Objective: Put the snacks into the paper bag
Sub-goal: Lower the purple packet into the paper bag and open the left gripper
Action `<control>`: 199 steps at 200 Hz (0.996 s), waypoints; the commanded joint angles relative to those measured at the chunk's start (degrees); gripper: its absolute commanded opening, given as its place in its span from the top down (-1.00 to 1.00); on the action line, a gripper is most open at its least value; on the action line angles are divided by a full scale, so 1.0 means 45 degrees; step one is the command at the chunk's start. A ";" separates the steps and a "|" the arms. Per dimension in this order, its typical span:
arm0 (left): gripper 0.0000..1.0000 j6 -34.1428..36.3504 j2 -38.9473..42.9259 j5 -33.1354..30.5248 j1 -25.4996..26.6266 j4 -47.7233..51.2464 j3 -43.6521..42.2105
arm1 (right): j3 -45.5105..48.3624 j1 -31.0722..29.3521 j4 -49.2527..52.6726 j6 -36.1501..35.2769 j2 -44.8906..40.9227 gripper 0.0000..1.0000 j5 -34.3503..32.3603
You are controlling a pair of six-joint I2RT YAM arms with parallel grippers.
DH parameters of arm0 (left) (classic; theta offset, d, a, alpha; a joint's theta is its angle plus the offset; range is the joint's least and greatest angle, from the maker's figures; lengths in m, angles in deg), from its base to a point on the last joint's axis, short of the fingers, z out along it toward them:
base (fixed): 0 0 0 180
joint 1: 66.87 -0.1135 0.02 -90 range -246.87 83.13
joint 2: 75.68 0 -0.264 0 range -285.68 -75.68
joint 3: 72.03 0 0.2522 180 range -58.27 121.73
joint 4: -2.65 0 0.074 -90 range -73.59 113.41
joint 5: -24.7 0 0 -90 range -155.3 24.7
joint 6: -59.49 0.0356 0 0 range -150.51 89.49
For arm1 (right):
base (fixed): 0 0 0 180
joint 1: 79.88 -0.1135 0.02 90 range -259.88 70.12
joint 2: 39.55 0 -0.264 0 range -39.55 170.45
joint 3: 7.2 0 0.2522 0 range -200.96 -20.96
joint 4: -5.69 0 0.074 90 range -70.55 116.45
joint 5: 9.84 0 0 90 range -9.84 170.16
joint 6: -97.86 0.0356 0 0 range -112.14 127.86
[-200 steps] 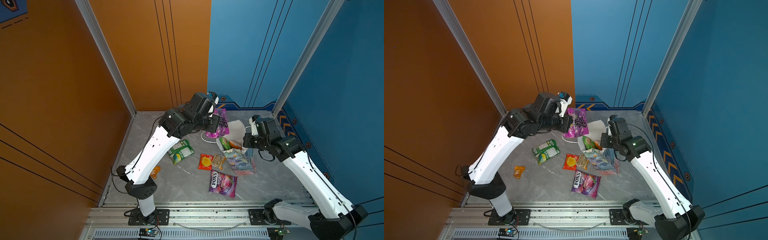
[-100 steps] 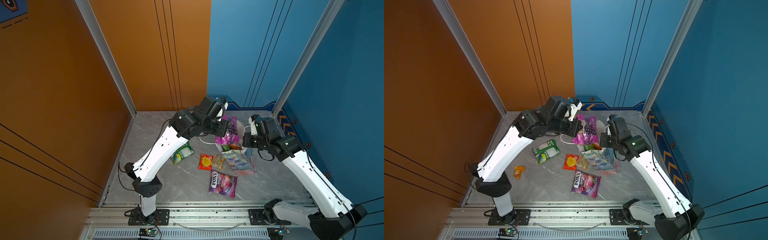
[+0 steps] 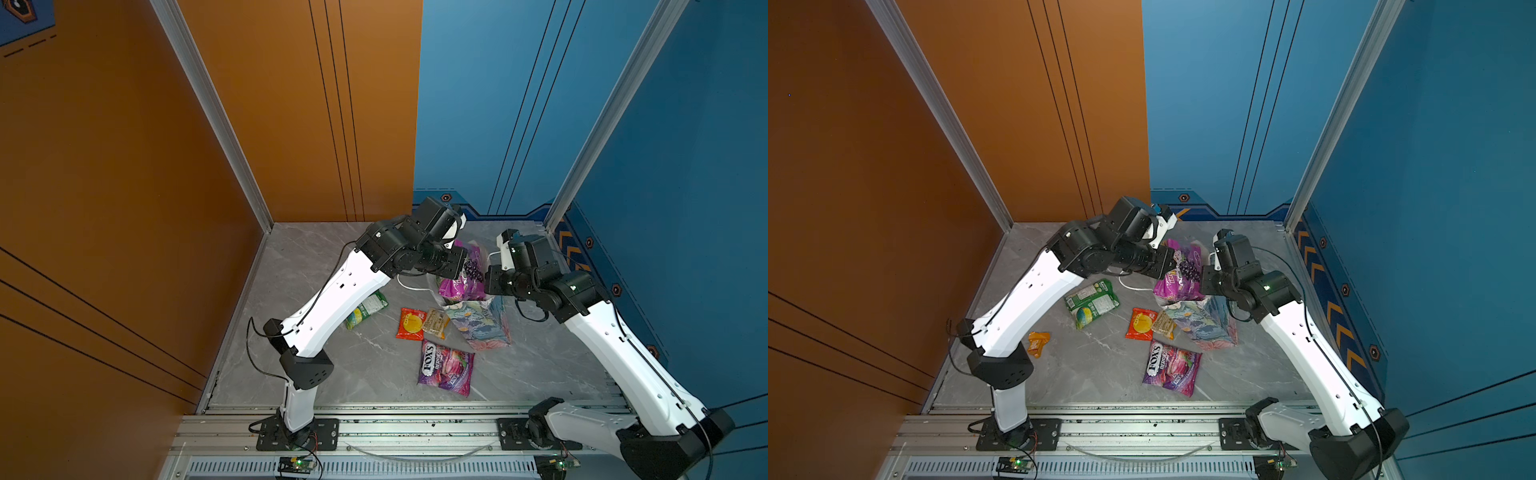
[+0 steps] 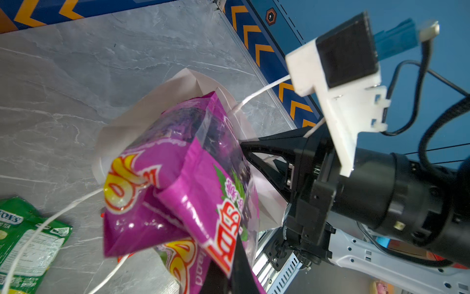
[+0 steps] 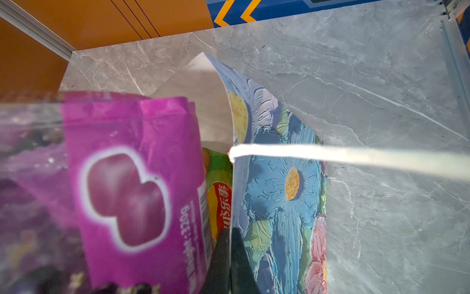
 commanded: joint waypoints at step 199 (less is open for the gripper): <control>1.00 -0.0974 -0.3123 0.2626 -0.0589 -0.0915 0.1321 | -0.0467 -0.0723 -0.0840 0.0064 -0.0021 1.00 -0.0282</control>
